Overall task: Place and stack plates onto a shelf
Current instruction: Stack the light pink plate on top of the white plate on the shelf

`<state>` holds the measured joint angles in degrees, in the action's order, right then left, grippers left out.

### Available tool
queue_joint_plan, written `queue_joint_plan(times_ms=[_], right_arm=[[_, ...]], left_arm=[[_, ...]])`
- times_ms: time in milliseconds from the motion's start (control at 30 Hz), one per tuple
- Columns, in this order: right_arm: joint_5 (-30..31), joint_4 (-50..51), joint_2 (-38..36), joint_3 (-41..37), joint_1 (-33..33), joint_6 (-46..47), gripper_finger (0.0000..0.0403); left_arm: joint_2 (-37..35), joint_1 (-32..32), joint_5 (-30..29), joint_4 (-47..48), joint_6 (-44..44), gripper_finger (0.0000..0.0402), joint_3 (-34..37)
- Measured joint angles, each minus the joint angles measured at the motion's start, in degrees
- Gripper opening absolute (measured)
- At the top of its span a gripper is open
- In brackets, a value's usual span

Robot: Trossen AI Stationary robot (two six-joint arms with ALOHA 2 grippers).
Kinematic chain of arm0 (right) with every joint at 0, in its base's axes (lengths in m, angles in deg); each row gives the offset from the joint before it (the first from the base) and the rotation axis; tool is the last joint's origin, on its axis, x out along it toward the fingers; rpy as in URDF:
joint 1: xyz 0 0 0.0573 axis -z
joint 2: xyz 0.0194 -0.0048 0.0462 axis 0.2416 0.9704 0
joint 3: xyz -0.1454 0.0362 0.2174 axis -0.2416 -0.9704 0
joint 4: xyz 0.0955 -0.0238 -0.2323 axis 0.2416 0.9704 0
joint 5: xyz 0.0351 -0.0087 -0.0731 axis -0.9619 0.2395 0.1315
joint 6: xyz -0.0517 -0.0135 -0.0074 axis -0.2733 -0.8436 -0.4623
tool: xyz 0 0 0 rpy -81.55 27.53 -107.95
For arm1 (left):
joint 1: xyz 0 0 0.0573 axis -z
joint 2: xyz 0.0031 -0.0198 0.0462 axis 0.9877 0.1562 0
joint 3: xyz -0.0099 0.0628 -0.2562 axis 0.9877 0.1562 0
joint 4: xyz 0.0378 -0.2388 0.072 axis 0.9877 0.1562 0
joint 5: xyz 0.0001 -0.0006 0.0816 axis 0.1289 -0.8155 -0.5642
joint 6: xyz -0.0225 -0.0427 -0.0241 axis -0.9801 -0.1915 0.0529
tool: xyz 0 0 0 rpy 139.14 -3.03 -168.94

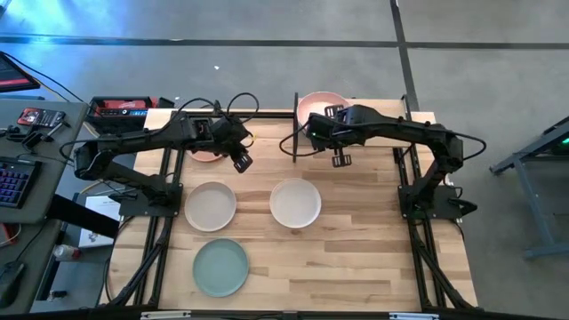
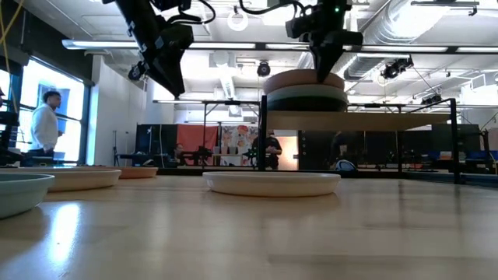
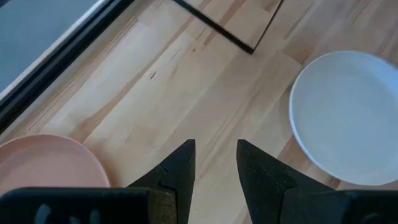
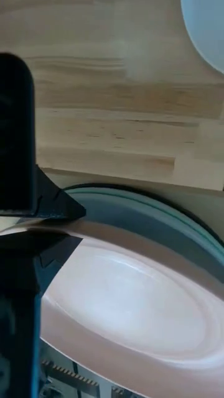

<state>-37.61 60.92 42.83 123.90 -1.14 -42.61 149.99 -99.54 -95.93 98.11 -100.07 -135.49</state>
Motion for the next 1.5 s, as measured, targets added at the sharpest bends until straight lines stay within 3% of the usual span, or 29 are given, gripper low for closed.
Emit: queue_joint_plan(times_ms=[167, 433, 600, 967, 1500], right_arm=[[-0.15, 0.5, 0.0, 0.0, 0.02, 0.1, 0.0008], [1.08, 0.49, 0.0, 0.0, 0.27, 1.56, 0.0081], [2.25, 1.58, -0.07, 0.56, -0.24, 1.58, 0.0105], [-1.97, 2.61, -0.22, 10.6, -0.09, 6.78, 0.0108], [-9.71, -2.87, 0.07, 0.36, 8.92, 6.24, 0.0108]], left_arm=[[0.91, 0.0, 0.17, -0.06, 0.0, 0.0106, 0.0], [1.23, 0.0, 1.84, -0.02, -1.36, 0.0106, 0.0], [1.23, 0.0, 3.25, 2.02, -1.19, 0.0106, 0.0], [1.23, 0.0, 3.08, 5.71, -0.94, 0.0106, 0.0], [1.19, 0.0, 3.02, 5.66, -1.25, 0.0106, 0.0]])
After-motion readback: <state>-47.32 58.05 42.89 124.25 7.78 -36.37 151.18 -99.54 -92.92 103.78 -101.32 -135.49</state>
